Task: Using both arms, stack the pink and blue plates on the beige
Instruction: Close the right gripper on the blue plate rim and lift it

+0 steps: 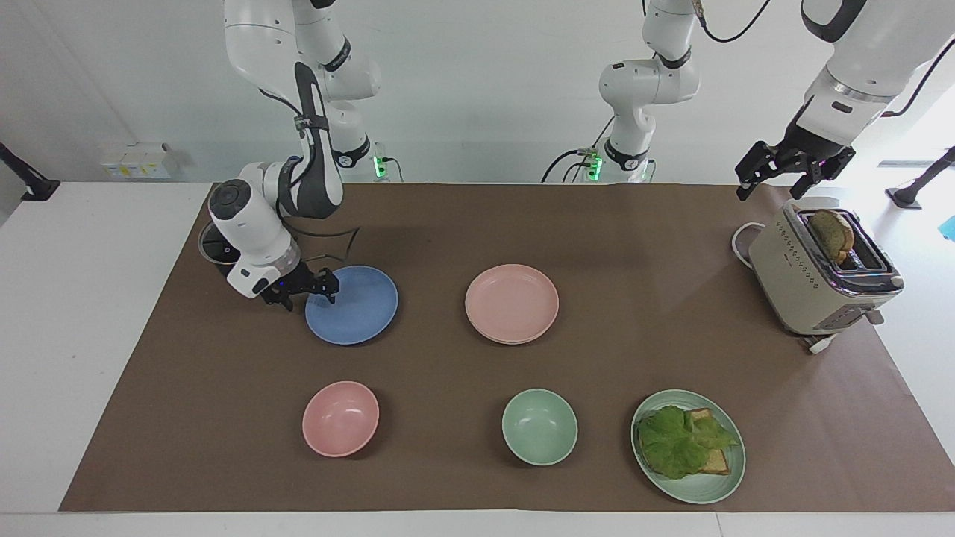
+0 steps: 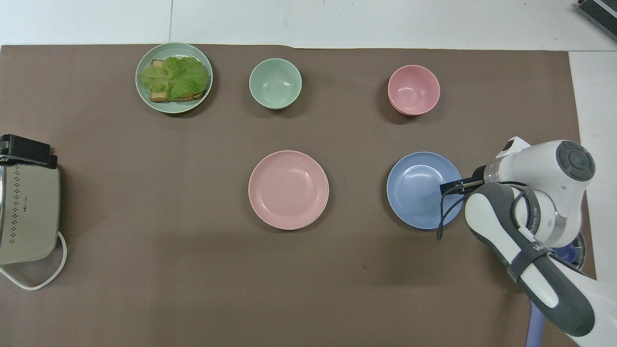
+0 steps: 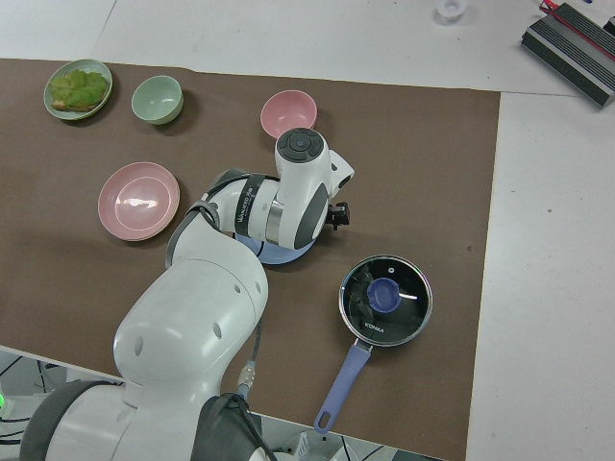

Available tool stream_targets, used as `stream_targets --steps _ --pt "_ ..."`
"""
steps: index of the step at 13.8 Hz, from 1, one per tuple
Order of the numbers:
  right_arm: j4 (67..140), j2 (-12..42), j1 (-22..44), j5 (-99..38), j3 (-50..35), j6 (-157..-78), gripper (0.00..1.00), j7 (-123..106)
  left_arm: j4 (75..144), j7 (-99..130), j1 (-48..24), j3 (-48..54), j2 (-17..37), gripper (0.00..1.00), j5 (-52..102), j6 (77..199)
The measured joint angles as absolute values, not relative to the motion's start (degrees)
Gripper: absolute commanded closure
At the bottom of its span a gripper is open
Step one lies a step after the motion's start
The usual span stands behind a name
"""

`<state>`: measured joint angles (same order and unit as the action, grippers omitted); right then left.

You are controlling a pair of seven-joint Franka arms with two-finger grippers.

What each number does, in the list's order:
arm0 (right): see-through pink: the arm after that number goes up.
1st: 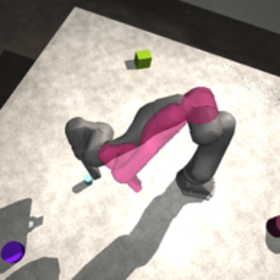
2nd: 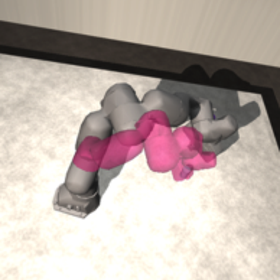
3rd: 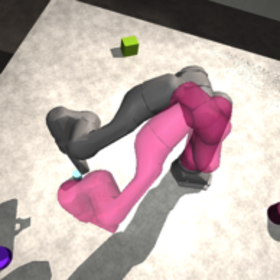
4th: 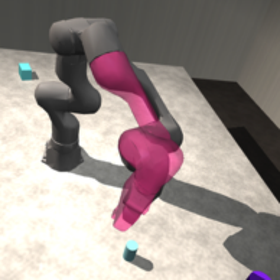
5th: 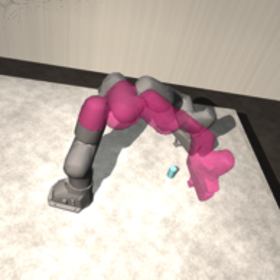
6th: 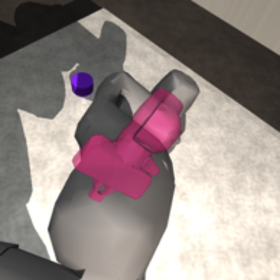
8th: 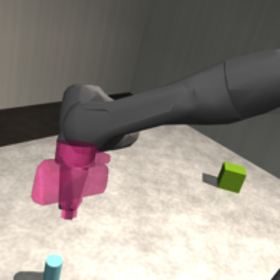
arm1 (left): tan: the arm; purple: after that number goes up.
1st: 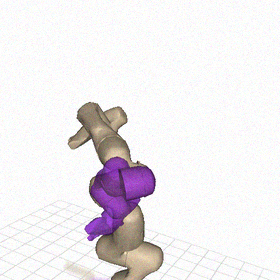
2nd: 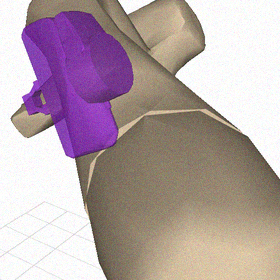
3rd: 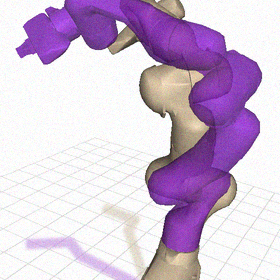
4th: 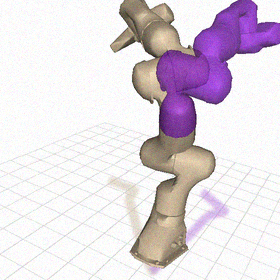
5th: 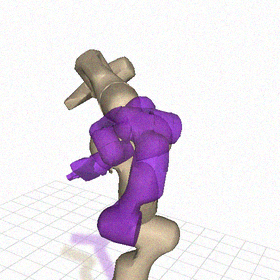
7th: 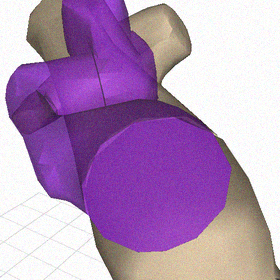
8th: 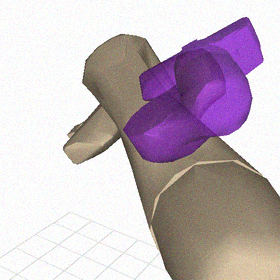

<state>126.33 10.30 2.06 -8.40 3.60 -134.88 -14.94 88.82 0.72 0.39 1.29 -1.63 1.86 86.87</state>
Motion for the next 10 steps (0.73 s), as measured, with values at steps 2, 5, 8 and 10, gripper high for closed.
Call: stream_targets --steps 2,5,8,10 --pt "126.9 10.3 1.8 -8.4 3.7 -134.9 0.33 -15.0 88.8 0.7 0.4 1.3 -1.6 0.0 1.9 86.9" --pt "127.3 10.3 1.8 -10.0 3.8 -134.9 1.0 -15.0 88.8 0.7 0.4 1.3 -1.6 0.0 1.9 86.9" --pt "127.4 10.3 1.8 -10.3 3.8 -134.9 1.0 -15.0 88.8 0.7 0.4 1.3 -1.6 0.0 1.9 86.9" --pt "127.3 10.3 1.8 -10.3 3.8 -134.9 1.0 -15.0 88.8 0.7 0.4 1.3 -1.6 0.0 1.9 86.9"
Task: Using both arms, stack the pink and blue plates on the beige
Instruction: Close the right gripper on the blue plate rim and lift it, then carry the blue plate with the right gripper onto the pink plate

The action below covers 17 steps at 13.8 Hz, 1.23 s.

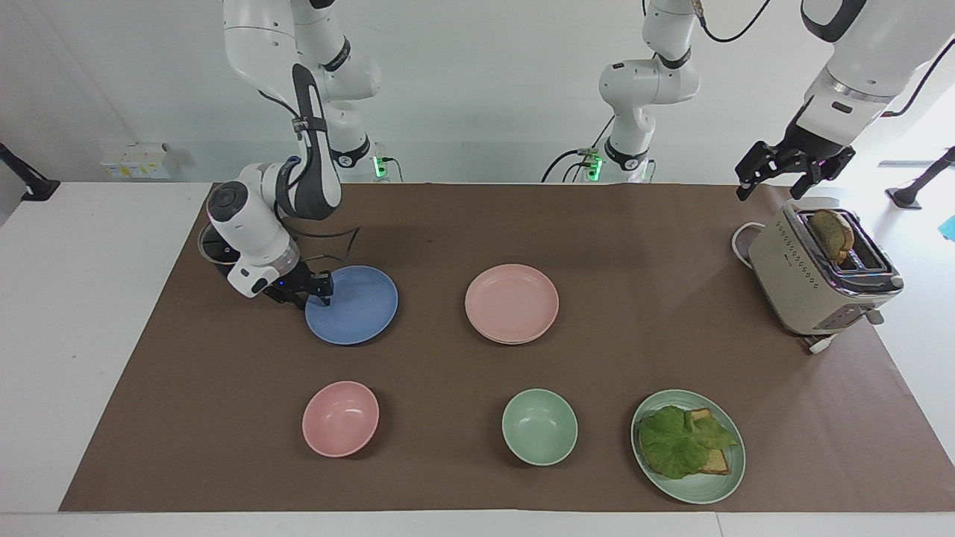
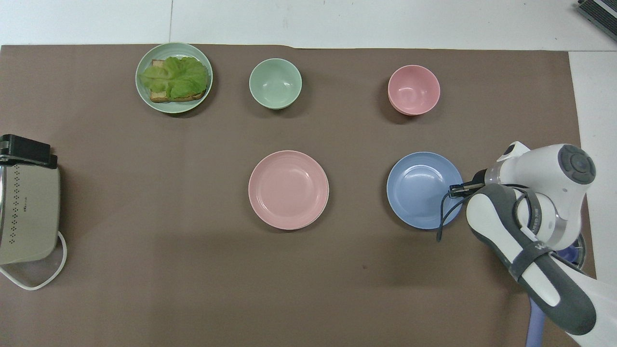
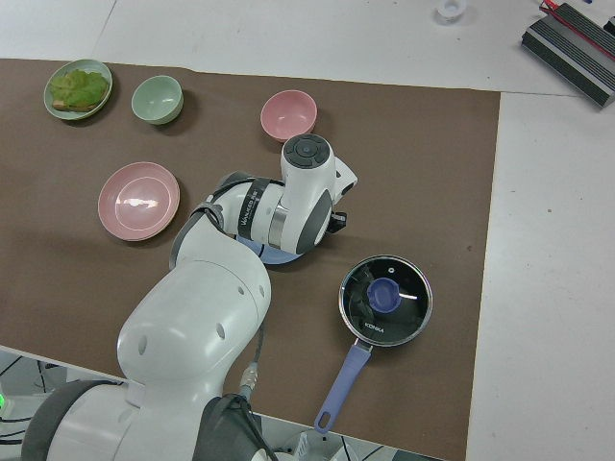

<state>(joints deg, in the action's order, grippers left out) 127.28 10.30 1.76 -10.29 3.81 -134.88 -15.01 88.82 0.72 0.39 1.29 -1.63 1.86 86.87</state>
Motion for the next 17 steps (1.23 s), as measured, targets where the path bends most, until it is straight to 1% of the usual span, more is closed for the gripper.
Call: stream_targets --steps 2,4,6,9,12,14,17 --pt "125.4 9.9 1.9 -10.7 3.8 -132.8 1.0 -15.0 88.8 0.7 0.4 1.3 -1.6 0.0 1.9 86.9" --pt "120.6 9.2 2.0 -10.7 3.7 -125.7 1.0 -15.0 88.8 0.7 0.4 1.3 -1.6 0.0 1.9 86.9" --pt "114.1 8.8 2.1 -10.7 3.7 -118.2 1.0 -14.0 88.8 0.7 0.4 1.3 -1.6 0.0 1.9 86.9" --pt "107.7 8.6 3.6 -10.7 3.5 -112.2 1.0 -9.7 88.8 0.7 0.4 1.3 -1.6 0.0 1.9 86.9" --pt "106.9 8.9 10.5 -10.7 3.2 -112.4 1.0 1.2 88.8 0.7 0.4 1.3 -1.6 0.0 1.9 86.9" --pt "106.9 9.2 16.0 -10.8 2.8 -115.0 1.0 10.7 88.8 0.7 0.4 1.3 -1.6 0.0 1.9 86.9" --pt "106.8 9.7 19.9 -14.9 2.7 -118.7 1.0 15.9 88.8 0.7 0.4 1.3 -1.6 0.0 1.9 86.9"
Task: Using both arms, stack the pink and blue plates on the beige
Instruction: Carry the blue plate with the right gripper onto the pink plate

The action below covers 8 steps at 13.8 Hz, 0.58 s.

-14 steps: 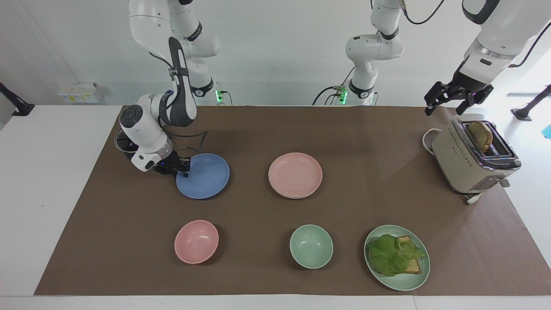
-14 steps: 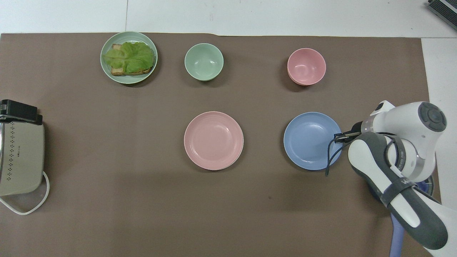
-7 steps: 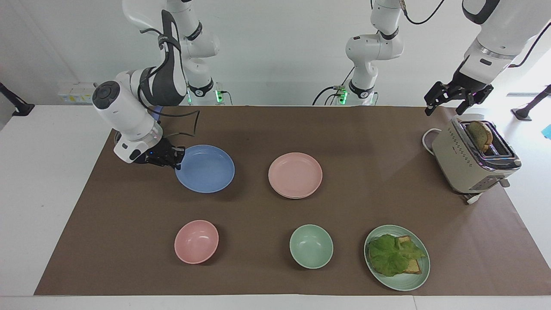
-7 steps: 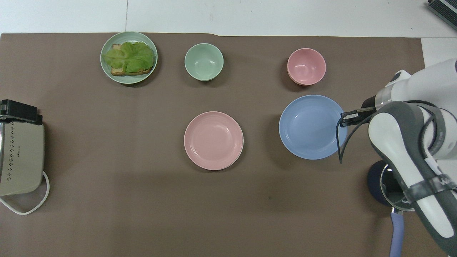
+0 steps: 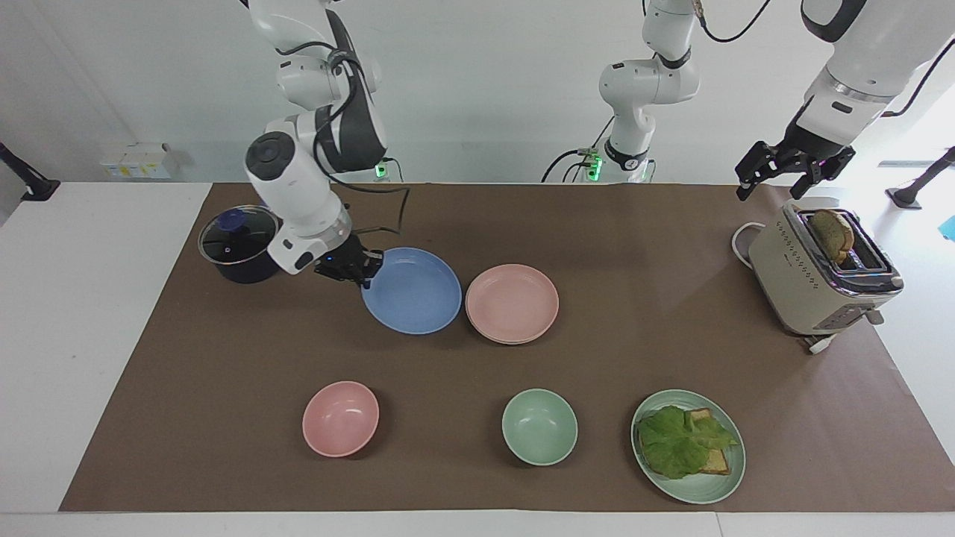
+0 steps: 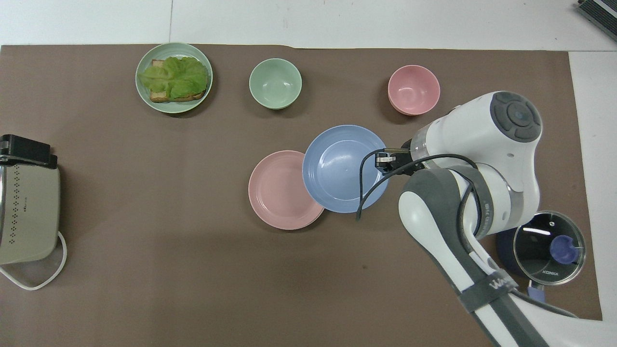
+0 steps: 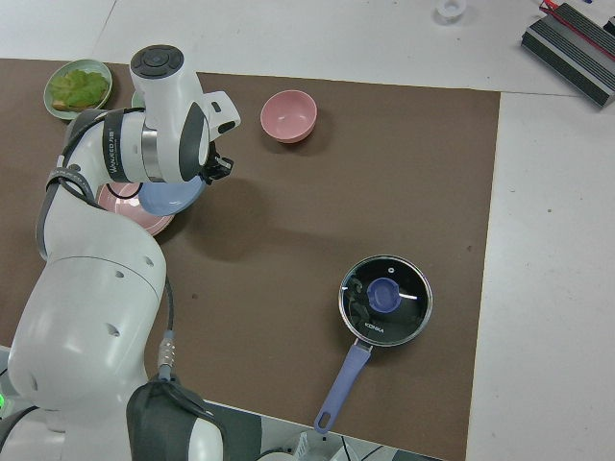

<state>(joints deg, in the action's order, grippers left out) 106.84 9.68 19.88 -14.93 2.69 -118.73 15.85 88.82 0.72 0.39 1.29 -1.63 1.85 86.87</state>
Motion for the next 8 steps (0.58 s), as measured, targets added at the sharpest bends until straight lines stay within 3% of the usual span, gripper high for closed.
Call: stream_targets --steps 5,8 --pt "107.2 14.7 29.0 -16.2 2.7 -128.2 1.0 25.9 88.8 0.7 0.4 1.3 -1.6 0.0 1.9 86.9" --pt "107.9 16.8 30.4 -16.2 2.8 -129.6 1.0 26.8 88.8 0.7 0.4 1.3 -1.6 0.0 1.9 86.9"
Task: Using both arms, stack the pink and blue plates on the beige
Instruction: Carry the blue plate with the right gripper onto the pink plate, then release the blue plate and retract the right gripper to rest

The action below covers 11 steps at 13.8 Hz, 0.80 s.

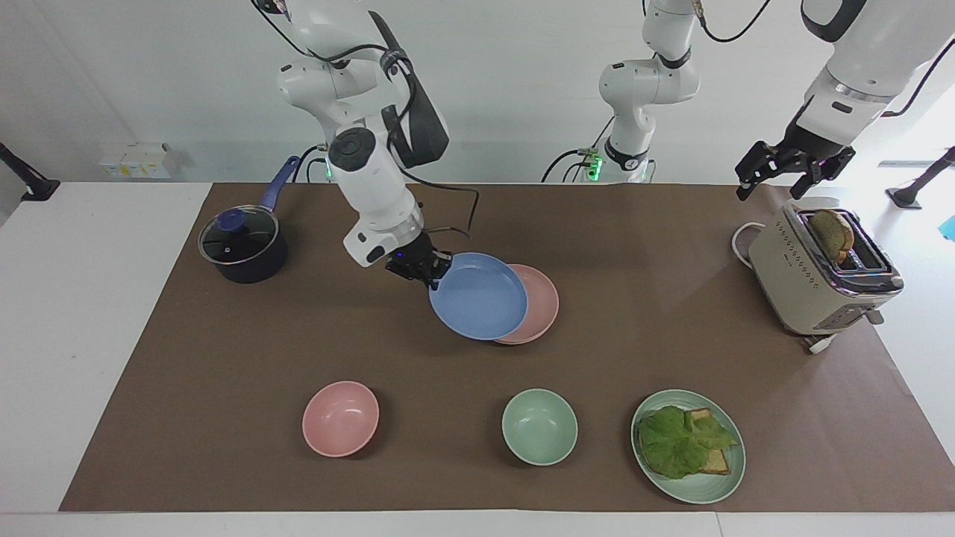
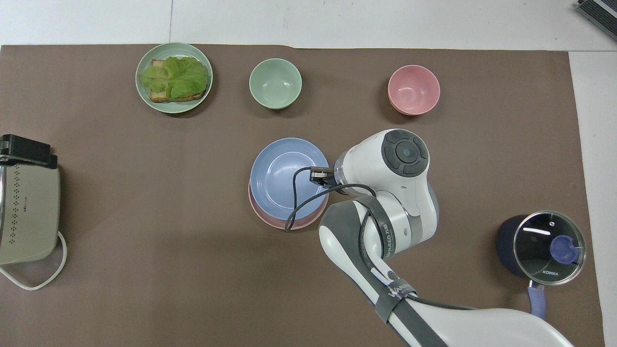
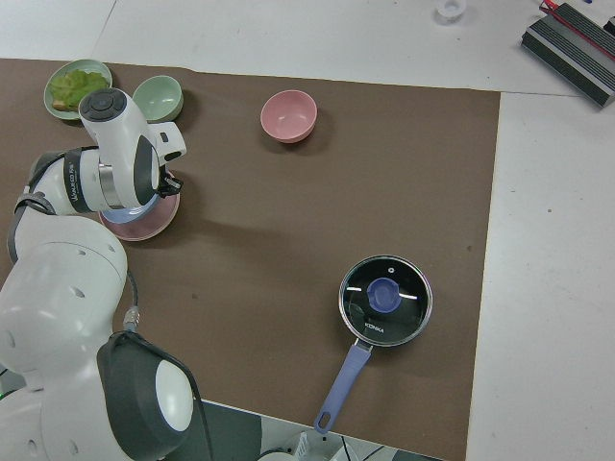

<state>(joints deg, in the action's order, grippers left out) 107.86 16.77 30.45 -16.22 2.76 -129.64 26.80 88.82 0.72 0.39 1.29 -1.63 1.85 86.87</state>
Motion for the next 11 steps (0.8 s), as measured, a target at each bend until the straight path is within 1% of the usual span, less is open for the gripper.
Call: stream_targets --steps 8,9,10,11 --pt "109.9 17.2 30.8 -18.0 2.8 -131.5 1.0 26.8 88.8 0.7 0.4 1.3 -1.6 0.0 1.9 86.9" --pt "110.2 17.3 30.9 -18.0 2.8 -131.6 0.83 26.8 88.8 0.7 0.4 1.3 -1.6 0.0 1.9 86.9" --pt "110.4 17.4 30.9 -18.0 2.8 -131.7 0.56 26.8 88.8 0.7 0.4 1.3 -1.6 0.0 1.9 86.9" --pt "110.5 17.5 30.9 -18.0 2.8 -132.1 0.31 26.8 88.8 0.7 0.4 1.3 -1.6 0.0 1.9 86.9"
